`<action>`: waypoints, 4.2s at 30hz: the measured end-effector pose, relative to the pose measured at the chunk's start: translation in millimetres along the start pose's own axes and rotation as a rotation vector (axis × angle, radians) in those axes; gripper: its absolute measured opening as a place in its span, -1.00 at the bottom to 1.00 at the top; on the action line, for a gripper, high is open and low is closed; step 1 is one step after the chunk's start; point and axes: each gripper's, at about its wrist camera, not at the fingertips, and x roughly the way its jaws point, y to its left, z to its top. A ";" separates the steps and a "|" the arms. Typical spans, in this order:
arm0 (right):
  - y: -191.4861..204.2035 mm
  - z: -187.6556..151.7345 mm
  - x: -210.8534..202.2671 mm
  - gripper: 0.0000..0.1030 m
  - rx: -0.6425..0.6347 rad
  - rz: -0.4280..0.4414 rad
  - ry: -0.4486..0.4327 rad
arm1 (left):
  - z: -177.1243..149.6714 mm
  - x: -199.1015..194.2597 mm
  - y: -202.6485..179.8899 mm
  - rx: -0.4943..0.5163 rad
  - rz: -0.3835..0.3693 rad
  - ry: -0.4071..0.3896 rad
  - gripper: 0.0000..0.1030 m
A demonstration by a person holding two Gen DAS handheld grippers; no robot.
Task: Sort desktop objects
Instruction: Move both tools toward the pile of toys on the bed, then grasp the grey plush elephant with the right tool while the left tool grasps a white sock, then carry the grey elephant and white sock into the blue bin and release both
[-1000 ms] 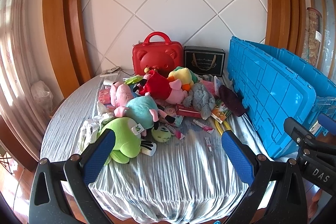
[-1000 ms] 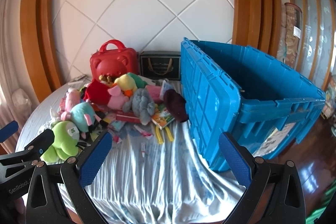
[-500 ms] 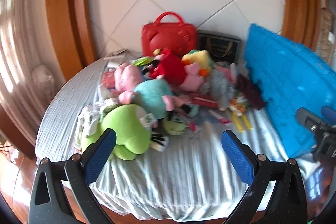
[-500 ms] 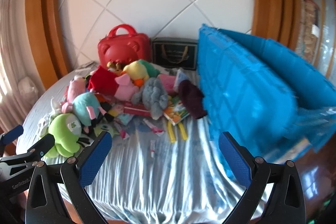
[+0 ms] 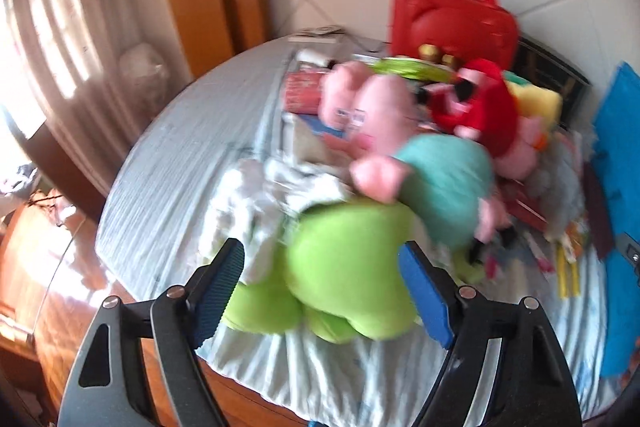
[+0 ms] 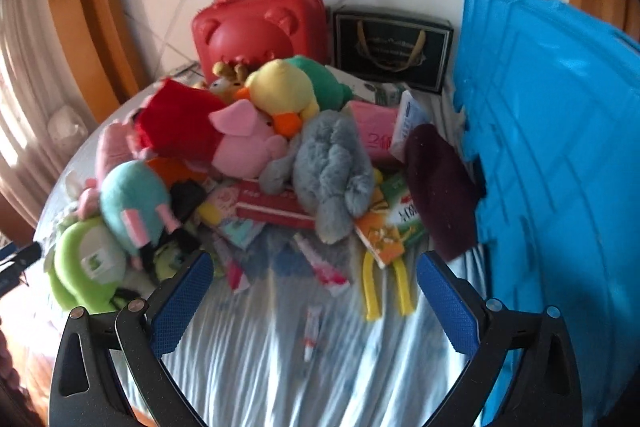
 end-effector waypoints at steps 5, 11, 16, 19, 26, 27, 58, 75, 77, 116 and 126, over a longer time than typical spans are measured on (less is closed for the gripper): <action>-8.4 15.8 33.4 0.96 0.002 -0.003 0.045 | 26.1 33.7 26.2 -0.007 0.063 0.039 0.38; -11.6 24.6 57.8 0.76 0.064 -0.007 0.097 | 63.5 95.0 29.5 0.040 -0.024 0.126 0.38; -12.3 32.1 66.9 0.79 0.095 -0.076 0.119 | 78.4 138.1 17.4 0.115 -0.068 0.165 -0.11; -12.3 36.1 75.8 0.80 0.104 -0.091 0.128 | 79.0 147.1 17.1 0.121 -0.128 0.195 -0.87; -12.5 55.8 107.8 0.77 0.115 -0.051 0.144 | 103.4 120.8 34.1 0.119 -0.075 0.074 -0.89; -12.2 57.7 112.4 0.81 0.118 -0.045 0.146 | 107.3 117.5 36.3 0.115 -0.069 0.060 -0.89; -3.6 82.6 -33.5 -0.31 0.184 0.055 -0.202 | 137.2 -63.1 -38.1 0.289 -0.288 -0.370 -0.90; -119.8 53.1 -268.3 -0.30 0.330 -0.231 -0.492 | 116.7 -218.9 -237.5 0.569 -0.793 -0.526 -0.90; -145.8 48.0 -280.3 -0.30 0.339 -0.285 -0.489 | 108.3 -241.5 -270.2 0.600 -0.846 -0.531 -0.90; -344.0 -29.4 -243.5 0.76 0.334 -0.507 -0.115 | -24.7 -269.0 -492.8 0.919 -0.787 -0.267 0.51; -319.2 -29.6 -261.6 0.99 0.325 -0.520 -0.162 | -18.2 -275.6 -450.8 0.845 -0.865 -0.333 0.52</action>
